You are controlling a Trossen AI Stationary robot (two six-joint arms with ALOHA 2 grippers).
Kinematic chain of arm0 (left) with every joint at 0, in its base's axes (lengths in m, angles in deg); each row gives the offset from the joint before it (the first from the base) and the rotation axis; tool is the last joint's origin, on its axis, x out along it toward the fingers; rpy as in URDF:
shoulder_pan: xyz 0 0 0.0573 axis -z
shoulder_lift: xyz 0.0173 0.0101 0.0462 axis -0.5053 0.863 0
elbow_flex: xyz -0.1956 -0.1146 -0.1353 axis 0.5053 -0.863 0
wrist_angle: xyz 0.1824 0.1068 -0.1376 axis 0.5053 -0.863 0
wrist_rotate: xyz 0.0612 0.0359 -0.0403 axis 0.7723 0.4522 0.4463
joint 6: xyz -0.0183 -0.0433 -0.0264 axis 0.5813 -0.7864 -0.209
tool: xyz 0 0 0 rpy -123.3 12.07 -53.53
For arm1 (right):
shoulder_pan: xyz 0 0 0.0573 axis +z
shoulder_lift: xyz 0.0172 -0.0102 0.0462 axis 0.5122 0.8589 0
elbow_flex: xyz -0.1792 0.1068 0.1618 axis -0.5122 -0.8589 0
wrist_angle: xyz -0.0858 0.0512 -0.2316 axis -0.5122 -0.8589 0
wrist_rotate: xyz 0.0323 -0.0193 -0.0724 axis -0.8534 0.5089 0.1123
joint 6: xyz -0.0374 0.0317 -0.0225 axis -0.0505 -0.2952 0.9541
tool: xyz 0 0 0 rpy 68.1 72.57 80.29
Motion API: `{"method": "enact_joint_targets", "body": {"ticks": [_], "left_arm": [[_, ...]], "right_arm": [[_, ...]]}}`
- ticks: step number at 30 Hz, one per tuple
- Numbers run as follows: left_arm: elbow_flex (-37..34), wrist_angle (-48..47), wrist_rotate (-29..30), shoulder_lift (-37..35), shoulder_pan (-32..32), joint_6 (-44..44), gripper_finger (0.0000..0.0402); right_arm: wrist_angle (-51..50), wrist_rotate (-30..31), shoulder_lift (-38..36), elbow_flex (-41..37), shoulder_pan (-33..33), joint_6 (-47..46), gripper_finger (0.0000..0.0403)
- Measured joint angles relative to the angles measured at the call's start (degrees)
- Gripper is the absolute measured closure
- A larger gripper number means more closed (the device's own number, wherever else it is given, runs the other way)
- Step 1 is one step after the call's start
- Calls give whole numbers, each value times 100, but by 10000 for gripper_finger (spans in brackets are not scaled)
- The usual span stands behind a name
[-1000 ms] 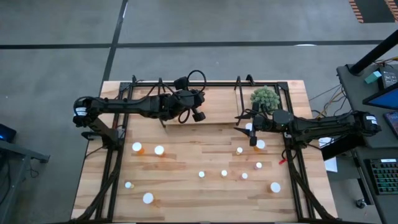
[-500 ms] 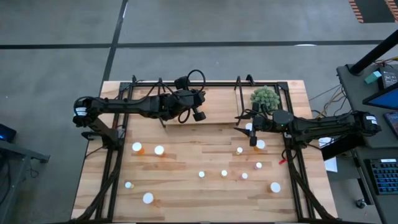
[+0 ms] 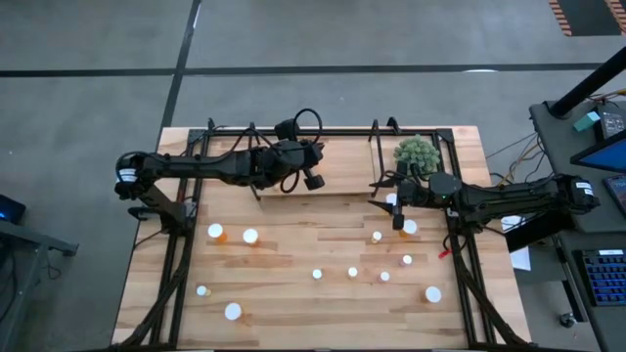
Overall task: Pick and place medicine bottles onto shelf by color
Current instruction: Put the small yellow pill bottle on the shelf
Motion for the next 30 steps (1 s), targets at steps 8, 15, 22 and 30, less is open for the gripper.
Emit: {"method": "enact_joint_targets", "body": {"ticks": [8, 15, 22, 30], "left_arm": [[-64, -13, -13, -335, 384, 131, 402], [-380, -14, -98, -849, 1082, 289, 402], [-1081, 4, -95, -1513, 1672, 280, 402], [-1898, 277, -83, -2134, 1913, -18, 402]], "right_arm": [[-511, 0, 1, 356, 124, -545, 193], [-1510, 0, 205, 1164, 490, -498, 193], [-2351, -8, 800, 2107, 874, -569, 193], [-2957, -22, 2094, 3240, 1372, -956, 174]]}}
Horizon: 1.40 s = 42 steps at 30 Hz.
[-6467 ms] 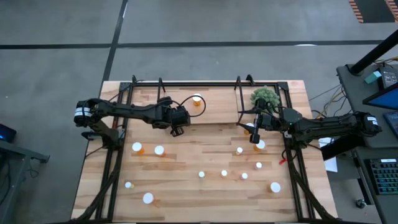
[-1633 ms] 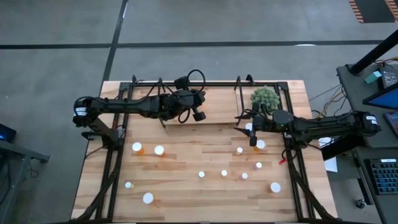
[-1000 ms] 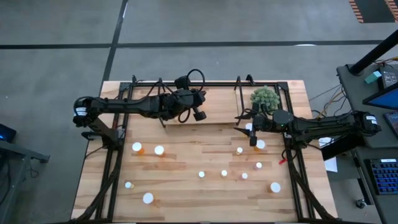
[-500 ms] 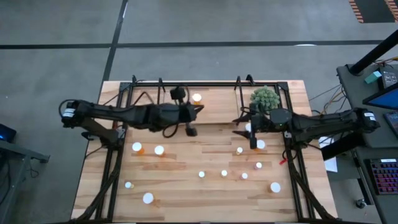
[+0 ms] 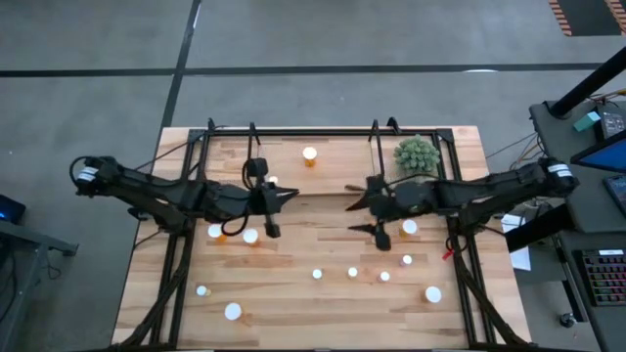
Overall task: Pick and place medicine bottles onto shelf by color
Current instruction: Put the small yellow pill bottle on the shelf
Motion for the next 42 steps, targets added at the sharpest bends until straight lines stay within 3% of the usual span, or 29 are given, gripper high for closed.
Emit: {"method": "enact_joint_targets", "body": {"ticks": [8, 20, 23, 34, 42], "left_arm": [[-455, 68, 7, -509, 2, -24, 402], [-803, 622, 11, -870, 4, -7, 402], [-853, 670, 11, -878, 2, -10, 402], [-832, 746, 9, -819, 4, -5, 402], [-832, 758, 7, -812, 4, -3, 402]], "right_arm": [[-788, -28, 1509, 1140, 607, -53, 136], [-804, -61, 3534, 2060, 1078, -40, 148], [-738, -411, 3797, 2186, 1069, -31, 149], [-719, -433, 4361, 2605, 1001, 252, 165], [-723, -428, 4358, 2591, 993, 266, 227]]}}
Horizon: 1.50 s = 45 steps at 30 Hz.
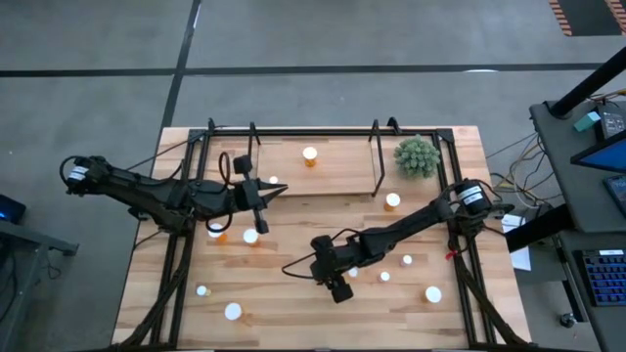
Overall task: Pick and place medicine bottles onto shelf by color
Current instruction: Put the small yellow pill bottle on the shelf
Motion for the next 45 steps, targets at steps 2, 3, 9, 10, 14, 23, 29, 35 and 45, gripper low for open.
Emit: {"method": "enact_joint_targets", "body": {"ticks": [2, 3, 9, 10, 14, 23, 29, 35, 45], "left_arm": [[0, 4, 2, 0, 0, 0, 402], [0, 4, 0, 0, 0, 0, 402], [0, 4, -1, 0, 1, -5, 402], [-2, 6, -14, 0, 14, -7, 402], [-11, 9, -300, 0, 101, -80, 402], [-17, 55, -1190, 183, 290, -821, 402], [-19, 52, -1177, 307, 291, -901, 402], [-20, 55, -1152, 273, 293, -843, 402], [-22, 45, -1132, -32, 293, -594, 402]], "right_arm": [[4, 2, 0, 0, -2, -2, 247], [4, 2, 0, 0, -2, -4, 258], [4, 4, -3, 0, -2, 0, 297], [0, 7, -13, 0, -4, 5, 298], [-110, 53, -176, -2, -66, 42, 291], [-974, 466, -1205, 13, -944, 258, 293], [-1389, 463, -1685, 6, -1983, 432, 292], [-1431, 270, -1631, -2, -2796, 729, 292], [-1514, -200, -1305, -7, -3505, 1043, 292]]}}
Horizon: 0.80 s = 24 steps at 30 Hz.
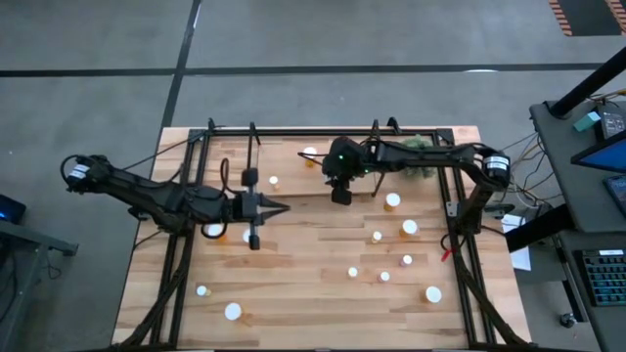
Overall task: Pick and place medicine bottles onto shelf by color
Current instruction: Put the small yellow pill bottle on the shelf
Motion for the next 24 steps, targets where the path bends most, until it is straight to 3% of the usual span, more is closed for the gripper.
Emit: {"method": "enact_joint_targets", "body": {"ticks": [24], "left_arm": [[0, 3, 2, -112, 0, 201, 402]], "right_arm": [[-4, -19, 173, 0, -148, -445, 291]]}}
